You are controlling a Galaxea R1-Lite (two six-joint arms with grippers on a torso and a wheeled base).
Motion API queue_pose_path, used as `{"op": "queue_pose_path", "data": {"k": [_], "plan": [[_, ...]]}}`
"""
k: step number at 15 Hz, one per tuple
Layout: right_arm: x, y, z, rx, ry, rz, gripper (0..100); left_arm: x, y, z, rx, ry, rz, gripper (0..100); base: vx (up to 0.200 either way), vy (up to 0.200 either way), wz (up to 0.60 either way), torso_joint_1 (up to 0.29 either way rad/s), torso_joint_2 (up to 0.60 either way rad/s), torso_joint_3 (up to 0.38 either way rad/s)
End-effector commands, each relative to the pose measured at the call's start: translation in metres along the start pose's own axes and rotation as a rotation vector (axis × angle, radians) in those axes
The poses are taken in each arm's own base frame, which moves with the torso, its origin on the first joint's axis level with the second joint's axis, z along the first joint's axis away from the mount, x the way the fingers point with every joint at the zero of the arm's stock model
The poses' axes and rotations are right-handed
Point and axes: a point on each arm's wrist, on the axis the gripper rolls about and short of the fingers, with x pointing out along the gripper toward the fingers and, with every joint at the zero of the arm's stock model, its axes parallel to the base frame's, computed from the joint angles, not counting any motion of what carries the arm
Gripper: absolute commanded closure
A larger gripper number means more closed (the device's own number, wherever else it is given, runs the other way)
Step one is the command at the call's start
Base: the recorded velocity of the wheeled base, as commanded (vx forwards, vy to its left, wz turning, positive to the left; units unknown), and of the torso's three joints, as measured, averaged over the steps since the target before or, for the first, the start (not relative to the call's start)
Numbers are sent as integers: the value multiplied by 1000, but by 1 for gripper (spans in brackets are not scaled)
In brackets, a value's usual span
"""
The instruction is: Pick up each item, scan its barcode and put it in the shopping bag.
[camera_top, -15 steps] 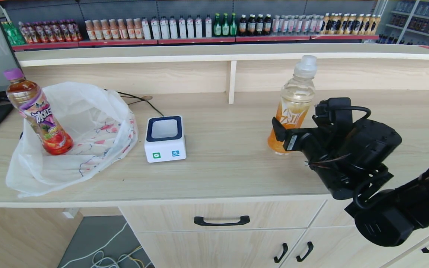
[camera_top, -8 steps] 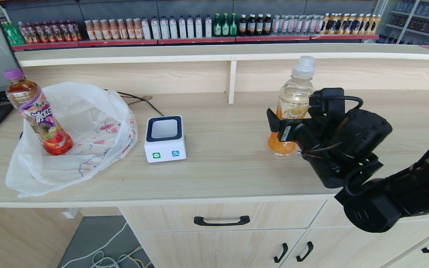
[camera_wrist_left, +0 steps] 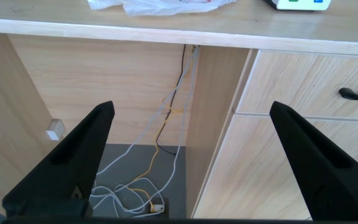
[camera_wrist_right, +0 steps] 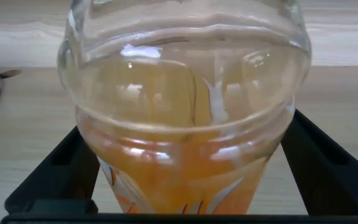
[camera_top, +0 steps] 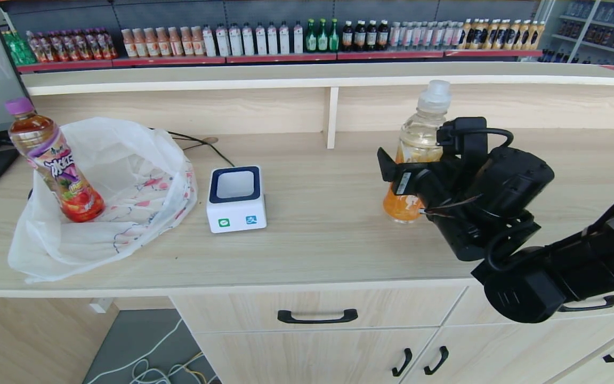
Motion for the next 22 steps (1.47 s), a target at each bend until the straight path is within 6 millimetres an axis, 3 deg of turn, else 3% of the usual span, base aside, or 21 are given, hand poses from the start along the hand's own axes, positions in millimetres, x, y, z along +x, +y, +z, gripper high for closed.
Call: {"op": "queue_pose_path", "data": {"k": [1, 15, 20, 22], "plan": [[0, 0, 0, 1, -2, -1, 100, 0, 0, 0, 1, -1, 1, 0, 0, 0, 0, 0, 0, 0], [1, 0, 24, 28, -70, 0, 100, 0, 0, 0, 1, -1, 1, 0, 0, 0, 0, 0, 0, 0], [-13, 3, 42, 14, -97, 22, 100, 0, 0, 0, -1, -1, 1, 0, 0, 0, 0, 0, 0, 0], [-36, 13, 53, -3, -98, 71, 100, 0, 0, 0, -1, -1, 1, 0, 0, 0, 0, 0, 0, 0]]}}
